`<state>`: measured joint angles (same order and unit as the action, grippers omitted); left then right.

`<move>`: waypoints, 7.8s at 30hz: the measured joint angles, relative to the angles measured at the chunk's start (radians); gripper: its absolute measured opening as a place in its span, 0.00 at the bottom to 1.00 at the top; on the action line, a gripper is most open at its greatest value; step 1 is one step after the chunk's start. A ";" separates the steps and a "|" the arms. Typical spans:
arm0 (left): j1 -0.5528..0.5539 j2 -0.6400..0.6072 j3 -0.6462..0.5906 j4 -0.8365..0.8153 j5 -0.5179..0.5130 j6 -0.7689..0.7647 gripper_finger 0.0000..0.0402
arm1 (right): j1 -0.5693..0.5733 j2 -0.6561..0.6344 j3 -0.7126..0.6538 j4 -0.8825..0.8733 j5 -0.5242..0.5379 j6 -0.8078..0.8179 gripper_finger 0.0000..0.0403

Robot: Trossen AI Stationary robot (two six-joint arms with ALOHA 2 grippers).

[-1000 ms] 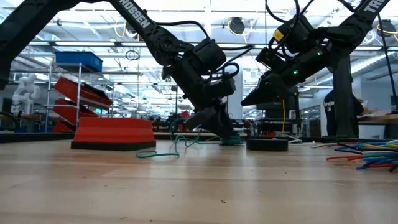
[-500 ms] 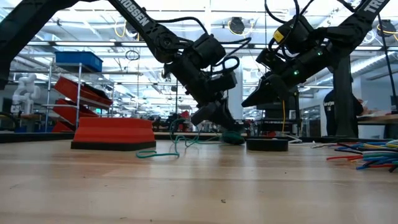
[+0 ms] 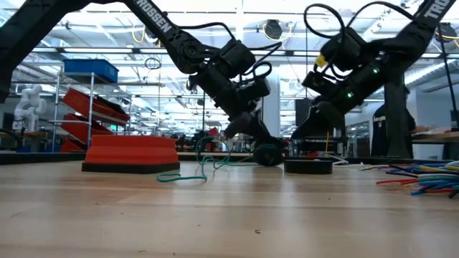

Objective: Coiling cords
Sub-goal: Coil the green wire cable on the spool

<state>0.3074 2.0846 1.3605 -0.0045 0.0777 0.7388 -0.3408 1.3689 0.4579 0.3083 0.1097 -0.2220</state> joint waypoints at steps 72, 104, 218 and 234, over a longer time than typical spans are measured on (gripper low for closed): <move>0.166 -0.255 -0.010 0.714 0.550 -0.761 0.00 | 0.009 -0.003 -0.207 1.060 0.072 0.151 0.21; 0.129 -0.255 -0.010 0.815 0.480 -0.810 0.00 | 0.020 -0.004 -0.117 0.980 0.065 0.139 0.01; 0.095 -0.338 -0.252 1.047 0.017 -0.593 0.00 | 0.019 0.026 0.220 0.272 0.249 0.119 0.00; 0.036 -0.292 -0.255 1.027 -0.070 -0.127 0.00 | 0.075 0.113 0.396 0.088 0.198 0.116 0.00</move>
<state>0.3435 1.7924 1.1057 1.0221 0.0081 0.6117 -0.2655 1.4818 0.8539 0.3960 0.3073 -0.1058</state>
